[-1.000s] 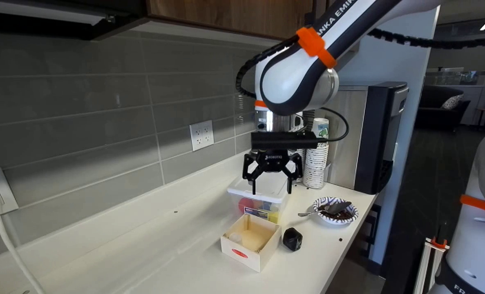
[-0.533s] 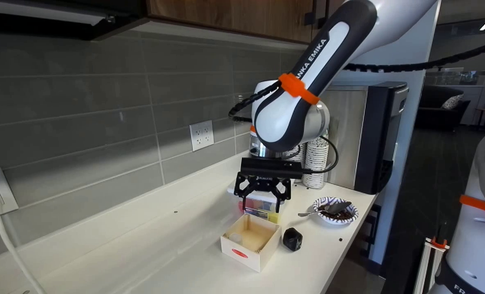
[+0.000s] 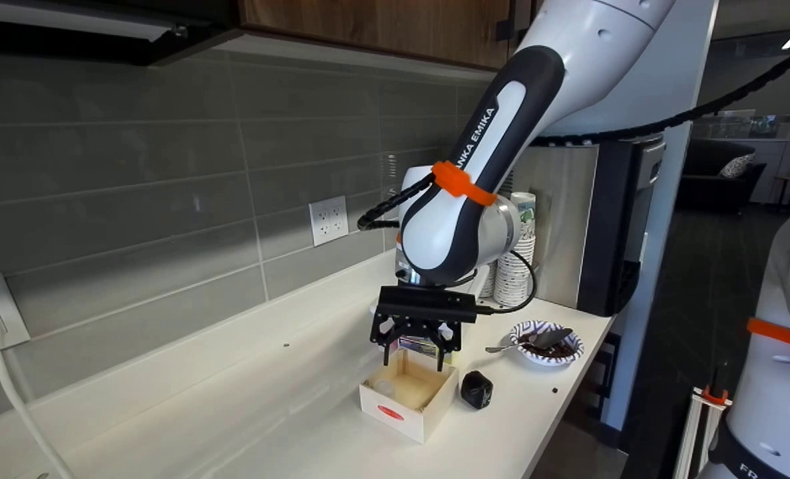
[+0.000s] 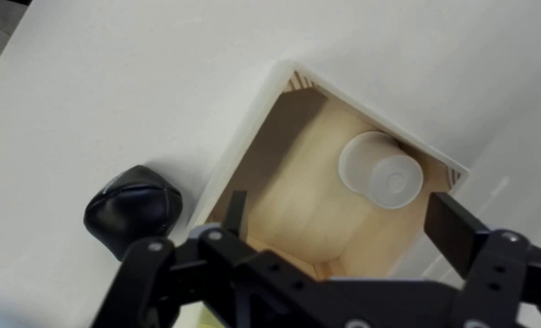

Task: Remove the coffee pod from the brown box, then put the black object in the brown box

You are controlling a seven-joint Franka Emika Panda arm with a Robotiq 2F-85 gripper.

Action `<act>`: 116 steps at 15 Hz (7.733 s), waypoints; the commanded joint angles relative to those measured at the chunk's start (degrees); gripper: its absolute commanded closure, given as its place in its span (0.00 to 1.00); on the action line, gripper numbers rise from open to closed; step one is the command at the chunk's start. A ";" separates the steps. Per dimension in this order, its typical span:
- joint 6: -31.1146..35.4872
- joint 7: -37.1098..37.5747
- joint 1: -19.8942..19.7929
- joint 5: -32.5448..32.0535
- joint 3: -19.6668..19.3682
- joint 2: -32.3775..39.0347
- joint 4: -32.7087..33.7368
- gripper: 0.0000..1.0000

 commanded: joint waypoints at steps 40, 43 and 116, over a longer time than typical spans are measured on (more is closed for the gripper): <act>7.29 9.65 10.27 -0.80 -8.94 13.00 7.32 0.00; 7.23 9.79 10.44 -0.58 -8.62 13.43 7.49 0.00; 19.95 8.86 -11.20 -2.97 -15.15 4.83 -8.65 0.27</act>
